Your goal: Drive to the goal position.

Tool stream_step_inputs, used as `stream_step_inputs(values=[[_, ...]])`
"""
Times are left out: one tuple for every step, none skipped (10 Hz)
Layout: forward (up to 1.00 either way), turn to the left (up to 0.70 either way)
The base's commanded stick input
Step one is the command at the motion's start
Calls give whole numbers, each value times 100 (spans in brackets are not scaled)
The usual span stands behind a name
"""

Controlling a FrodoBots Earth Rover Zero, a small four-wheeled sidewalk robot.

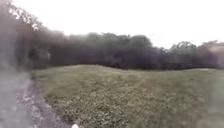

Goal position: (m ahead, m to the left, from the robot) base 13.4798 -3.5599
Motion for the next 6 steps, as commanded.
stream_step_inputs(values=[[0,-100],[0,-100],[0,-100],[0,-100],[0,-100],[0,-100]])
